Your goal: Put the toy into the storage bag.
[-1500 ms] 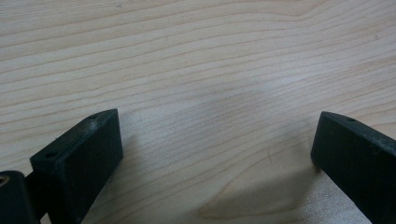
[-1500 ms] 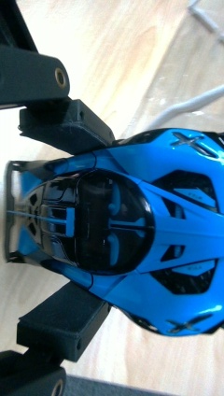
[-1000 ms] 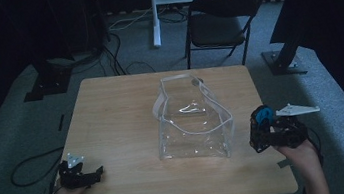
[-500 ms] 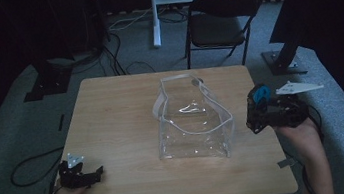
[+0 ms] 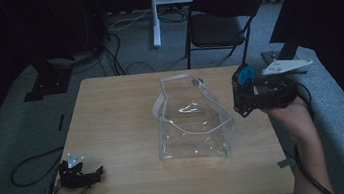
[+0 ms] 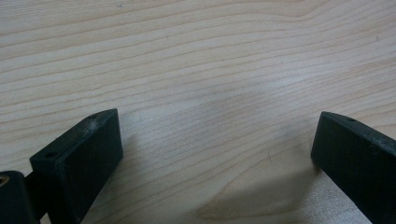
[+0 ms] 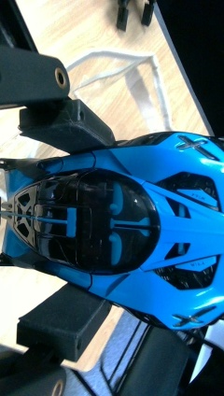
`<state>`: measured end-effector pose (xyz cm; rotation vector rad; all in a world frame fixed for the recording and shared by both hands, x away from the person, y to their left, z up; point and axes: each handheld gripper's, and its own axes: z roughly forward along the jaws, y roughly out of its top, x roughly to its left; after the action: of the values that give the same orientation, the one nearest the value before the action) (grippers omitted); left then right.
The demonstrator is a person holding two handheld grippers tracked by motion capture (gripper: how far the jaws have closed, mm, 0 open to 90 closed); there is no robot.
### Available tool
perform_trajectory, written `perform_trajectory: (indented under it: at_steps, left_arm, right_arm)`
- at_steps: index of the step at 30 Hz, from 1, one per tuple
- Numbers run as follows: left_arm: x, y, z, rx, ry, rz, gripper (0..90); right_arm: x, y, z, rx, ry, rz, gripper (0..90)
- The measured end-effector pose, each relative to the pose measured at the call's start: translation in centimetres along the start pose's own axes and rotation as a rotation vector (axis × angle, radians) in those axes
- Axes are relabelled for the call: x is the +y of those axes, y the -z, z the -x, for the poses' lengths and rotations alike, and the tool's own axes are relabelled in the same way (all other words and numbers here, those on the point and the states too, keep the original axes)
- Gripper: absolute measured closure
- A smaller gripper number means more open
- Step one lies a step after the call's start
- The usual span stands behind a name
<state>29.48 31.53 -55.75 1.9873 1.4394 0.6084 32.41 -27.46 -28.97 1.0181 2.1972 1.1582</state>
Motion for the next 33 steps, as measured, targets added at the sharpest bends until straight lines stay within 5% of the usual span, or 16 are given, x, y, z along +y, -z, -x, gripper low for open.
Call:
perform_trajectory:
  at_steps: [14, 33]
  left_arm:
    - [0.0, 0.0, 0.0, 0.0, -0.003, -0.002, 2.5]
    - [0.0, 0.0, 0.1, -0.002, -0.004, -0.001, 2.5]
  right_arm:
    - [3.0, -2.4, -2.6, 0.102, 0.099, -0.003, 26.3]
    - [3.9, -8.5, -6.1, 0.202, 0.211, -0.165, 26.3]
